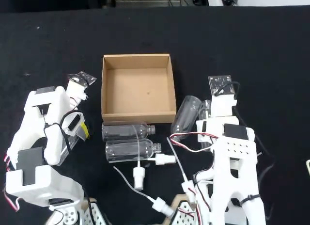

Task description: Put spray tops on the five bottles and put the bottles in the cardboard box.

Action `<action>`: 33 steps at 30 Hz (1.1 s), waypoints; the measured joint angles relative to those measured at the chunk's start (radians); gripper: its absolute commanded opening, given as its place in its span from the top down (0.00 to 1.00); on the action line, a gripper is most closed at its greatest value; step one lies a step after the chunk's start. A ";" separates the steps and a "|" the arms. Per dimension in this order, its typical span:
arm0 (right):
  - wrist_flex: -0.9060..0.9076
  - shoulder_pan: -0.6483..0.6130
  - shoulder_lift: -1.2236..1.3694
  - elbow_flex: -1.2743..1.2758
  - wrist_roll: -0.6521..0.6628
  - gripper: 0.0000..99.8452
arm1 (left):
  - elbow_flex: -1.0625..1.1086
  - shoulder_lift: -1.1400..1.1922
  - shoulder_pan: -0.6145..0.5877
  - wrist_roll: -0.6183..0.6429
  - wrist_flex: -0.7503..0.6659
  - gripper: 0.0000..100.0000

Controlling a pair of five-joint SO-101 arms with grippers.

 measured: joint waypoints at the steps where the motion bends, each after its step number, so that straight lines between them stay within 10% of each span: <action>1: 0.000 0.000 0.000 0.000 0.000 0.72 | -0.002 0.000 0.000 0.002 0.009 0.93; 12: 0.000 0.000 0.000 0.000 0.000 0.72 | -0.147 0.003 -0.451 -0.035 0.041 0.90; 19: 0.000 0.000 0.000 0.000 0.000 0.72 | -0.152 0.003 -0.695 -0.012 0.098 0.71; 33: 0.000 0.000 0.000 0.014 0.000 0.72 | -0.152 0.003 -0.755 -0.075 0.101 0.74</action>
